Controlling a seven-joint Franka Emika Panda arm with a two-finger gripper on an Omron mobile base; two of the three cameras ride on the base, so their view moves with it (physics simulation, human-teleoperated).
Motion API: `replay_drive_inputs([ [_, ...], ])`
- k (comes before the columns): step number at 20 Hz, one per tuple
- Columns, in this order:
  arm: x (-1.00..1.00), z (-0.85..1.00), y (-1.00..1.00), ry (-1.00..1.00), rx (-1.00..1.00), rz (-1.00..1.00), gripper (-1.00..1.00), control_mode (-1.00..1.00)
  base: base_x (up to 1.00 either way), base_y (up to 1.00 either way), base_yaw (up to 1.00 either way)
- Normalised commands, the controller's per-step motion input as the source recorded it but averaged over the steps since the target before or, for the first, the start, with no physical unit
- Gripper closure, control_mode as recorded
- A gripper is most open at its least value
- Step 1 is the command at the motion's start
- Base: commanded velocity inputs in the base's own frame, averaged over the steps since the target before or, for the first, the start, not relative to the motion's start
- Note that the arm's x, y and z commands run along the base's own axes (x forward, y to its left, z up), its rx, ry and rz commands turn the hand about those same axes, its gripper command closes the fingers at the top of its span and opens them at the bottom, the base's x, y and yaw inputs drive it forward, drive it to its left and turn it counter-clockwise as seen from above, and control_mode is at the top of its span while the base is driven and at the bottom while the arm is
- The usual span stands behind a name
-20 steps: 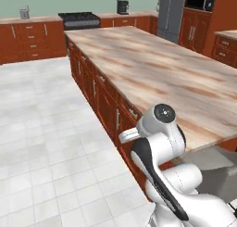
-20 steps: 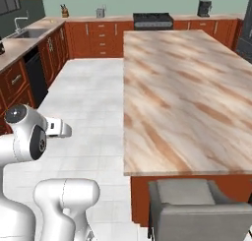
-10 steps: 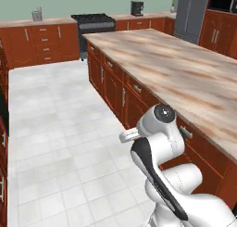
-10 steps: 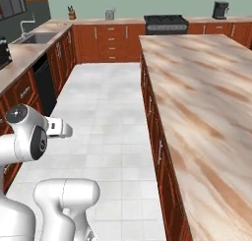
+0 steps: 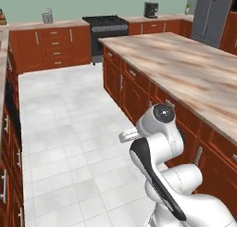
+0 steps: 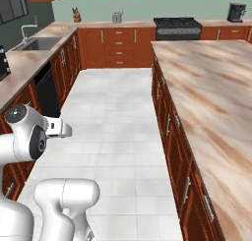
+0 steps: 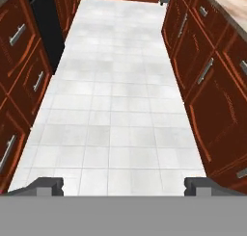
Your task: Take the fork and place it on the left side of the plate. Then take the spoon and place it on the right side of the plate. Make sure they're directly next to the plate.
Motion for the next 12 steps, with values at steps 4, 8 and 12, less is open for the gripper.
replay_drive_inputs([
  [4, 0.00, 0.00, 0.00, 0.00, 0.00, 0.00, -1.00, 1.00, 1.00, 0.06, 0.14],
  [8, 0.00, 0.00, 0.00, 0.00, 0.00, 0.00, -1.00, 1.00, 1.00, 0.01, 0.16],
  [12, 0.00, 0.00, 0.00, 0.00, 0.00, 0.00, -1.00, 1.00, 1.00, 0.00, 0.20],
])
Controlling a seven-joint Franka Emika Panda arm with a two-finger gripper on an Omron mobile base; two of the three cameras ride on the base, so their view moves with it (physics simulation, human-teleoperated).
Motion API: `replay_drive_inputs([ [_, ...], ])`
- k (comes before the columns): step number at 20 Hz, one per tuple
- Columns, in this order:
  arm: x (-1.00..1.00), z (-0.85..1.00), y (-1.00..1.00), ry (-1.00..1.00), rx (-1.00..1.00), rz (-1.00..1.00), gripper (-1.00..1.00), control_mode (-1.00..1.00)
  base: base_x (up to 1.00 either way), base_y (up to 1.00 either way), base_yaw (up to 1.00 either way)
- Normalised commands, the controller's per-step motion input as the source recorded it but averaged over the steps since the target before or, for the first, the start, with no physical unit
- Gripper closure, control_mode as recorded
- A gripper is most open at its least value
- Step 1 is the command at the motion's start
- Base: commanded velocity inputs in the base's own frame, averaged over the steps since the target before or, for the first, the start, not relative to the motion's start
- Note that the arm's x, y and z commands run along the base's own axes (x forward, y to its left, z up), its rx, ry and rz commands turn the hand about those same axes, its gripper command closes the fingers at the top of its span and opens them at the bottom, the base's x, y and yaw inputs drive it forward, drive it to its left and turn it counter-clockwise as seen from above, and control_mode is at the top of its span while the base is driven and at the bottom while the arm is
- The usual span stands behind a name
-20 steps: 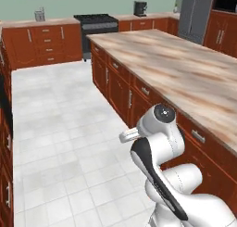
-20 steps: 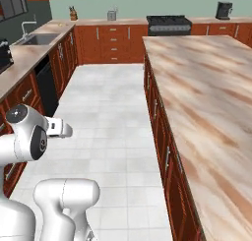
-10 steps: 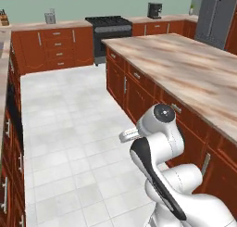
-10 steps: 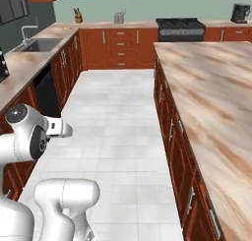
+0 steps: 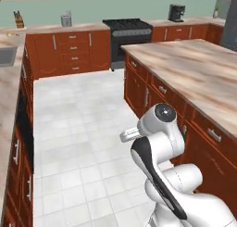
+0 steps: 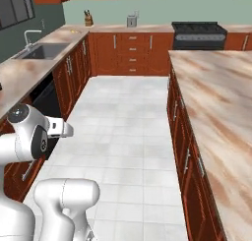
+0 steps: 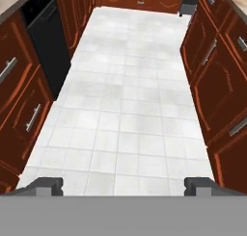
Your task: Take the fork and place it on the left side of the plate. Then take the spoon and place it on the right side of the plate. Make sure they're directly next to the plate.
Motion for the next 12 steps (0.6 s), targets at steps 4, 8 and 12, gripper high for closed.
replay_drive_inputs([
  [4, 0.00, 0.00, 0.00, 0.00, 0.00, 0.00, -1.00, 1.00, 1.00, -0.08, 0.27],
  [8, 0.00, 0.00, 0.00, 0.00, 0.00, 0.00, -1.00, 1.00, 1.00, -0.18, 0.30],
  [12, 0.00, 0.00, 0.00, 0.00, 0.00, 0.00, -1.00, 1.00, 1.00, -0.24, 0.30],
])
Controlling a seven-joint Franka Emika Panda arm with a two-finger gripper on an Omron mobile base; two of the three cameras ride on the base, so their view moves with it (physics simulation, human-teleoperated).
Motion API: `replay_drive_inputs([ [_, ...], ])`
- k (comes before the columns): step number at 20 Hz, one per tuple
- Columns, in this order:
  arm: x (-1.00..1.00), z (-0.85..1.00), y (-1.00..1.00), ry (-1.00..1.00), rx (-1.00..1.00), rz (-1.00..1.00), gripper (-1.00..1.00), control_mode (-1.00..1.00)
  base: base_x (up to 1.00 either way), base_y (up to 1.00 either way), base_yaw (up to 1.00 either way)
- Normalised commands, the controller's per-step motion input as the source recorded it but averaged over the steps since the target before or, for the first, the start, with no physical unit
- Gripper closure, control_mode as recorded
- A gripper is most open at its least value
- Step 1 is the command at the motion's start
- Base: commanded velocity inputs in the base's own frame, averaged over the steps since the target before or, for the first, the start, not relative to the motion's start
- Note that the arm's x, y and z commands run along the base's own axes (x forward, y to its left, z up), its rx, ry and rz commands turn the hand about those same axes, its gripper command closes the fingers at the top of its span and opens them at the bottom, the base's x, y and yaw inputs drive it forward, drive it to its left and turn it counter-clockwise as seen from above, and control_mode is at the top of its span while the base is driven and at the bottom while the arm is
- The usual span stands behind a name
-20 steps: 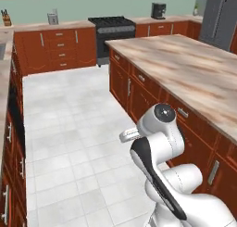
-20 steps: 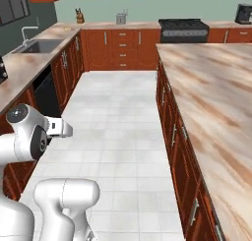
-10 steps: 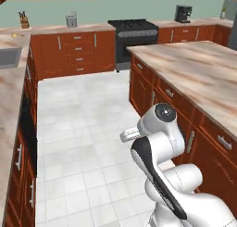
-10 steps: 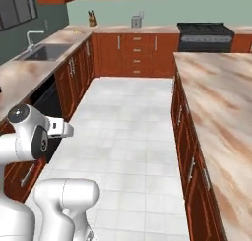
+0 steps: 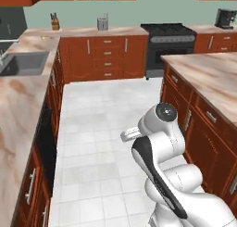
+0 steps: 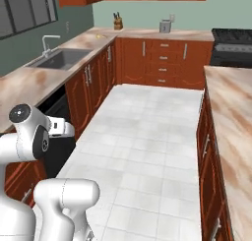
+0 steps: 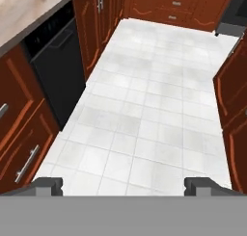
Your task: Take the fork and place it on the left side of the plate. Then take the spoon and place it on the right side of the plate. Make sure they're directly next to the plate.
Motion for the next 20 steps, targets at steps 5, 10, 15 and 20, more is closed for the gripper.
replay_drive_inputs([
  [5, 0.00, 0.00, 0.00, 0.00, 0.00, 0.00, -1.00, 1.00, 1.00, -0.46, 0.26],
  [10, 0.00, 0.00, 0.00, 0.00, 0.00, 0.00, -1.00, 1.00, 1.00, -0.75, 0.18],
  [15, 0.00, 0.00, 0.00, 0.00, 0.00, 0.00, -1.00, 1.00, 1.00, -0.59, 0.14],
  [20, 0.00, 0.00, 0.00, 0.00, 0.00, 0.00, -1.00, 1.00, 1.00, -0.14, 0.02],
])
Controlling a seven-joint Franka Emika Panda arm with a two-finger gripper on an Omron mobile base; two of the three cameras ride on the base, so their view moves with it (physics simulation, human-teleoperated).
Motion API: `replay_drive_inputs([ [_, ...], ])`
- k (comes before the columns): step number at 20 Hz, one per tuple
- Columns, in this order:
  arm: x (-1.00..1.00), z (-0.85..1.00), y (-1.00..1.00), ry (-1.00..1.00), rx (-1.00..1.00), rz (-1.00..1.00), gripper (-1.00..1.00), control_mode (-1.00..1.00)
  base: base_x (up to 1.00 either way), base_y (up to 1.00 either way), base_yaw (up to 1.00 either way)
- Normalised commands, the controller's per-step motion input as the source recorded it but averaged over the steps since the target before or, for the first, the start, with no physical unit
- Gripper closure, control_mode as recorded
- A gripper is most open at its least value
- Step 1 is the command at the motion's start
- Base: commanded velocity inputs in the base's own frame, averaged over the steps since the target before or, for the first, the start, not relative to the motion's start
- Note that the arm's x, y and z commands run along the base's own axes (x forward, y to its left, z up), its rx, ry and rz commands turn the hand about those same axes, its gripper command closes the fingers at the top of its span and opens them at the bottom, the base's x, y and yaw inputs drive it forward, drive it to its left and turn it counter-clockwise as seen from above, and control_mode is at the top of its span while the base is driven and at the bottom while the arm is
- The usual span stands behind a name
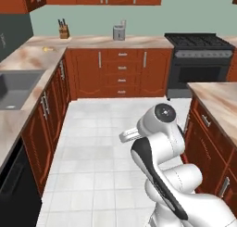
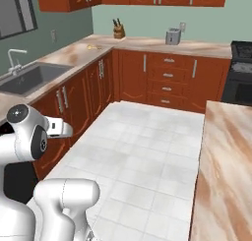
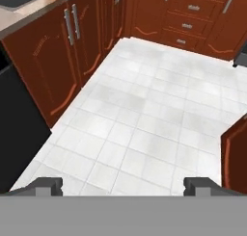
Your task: Take the fork and place it on the left side of the plate. Then take the spoon and place it on the right side of the plate. Make sure they're directly next to the plate.
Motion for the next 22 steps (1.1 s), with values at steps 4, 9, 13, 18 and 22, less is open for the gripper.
replay_drive_inputs([
  [4, 0.00, 0.00, 0.00, 0.00, 0.00, 0.00, -1.00, 1.00, 1.00, 0.01, -0.05],
  [9, 0.00, 0.00, 0.00, 0.00, 0.00, 0.00, -1.00, 1.00, 1.00, 0.19, -0.10],
  [13, 0.00, 0.00, 0.00, 0.00, 0.00, 0.00, -1.00, 1.00, 1.00, 0.34, -0.11],
  [18, 0.00, 0.00, 0.00, 0.00, 0.00, 0.00, -1.00, 1.00, 1.00, 0.43, -0.08],
  [22, 0.00, 0.00, 0.00, 0.00, 0.00, 0.00, -1.00, 1.00, 1.00, 0.40, -0.02],
])
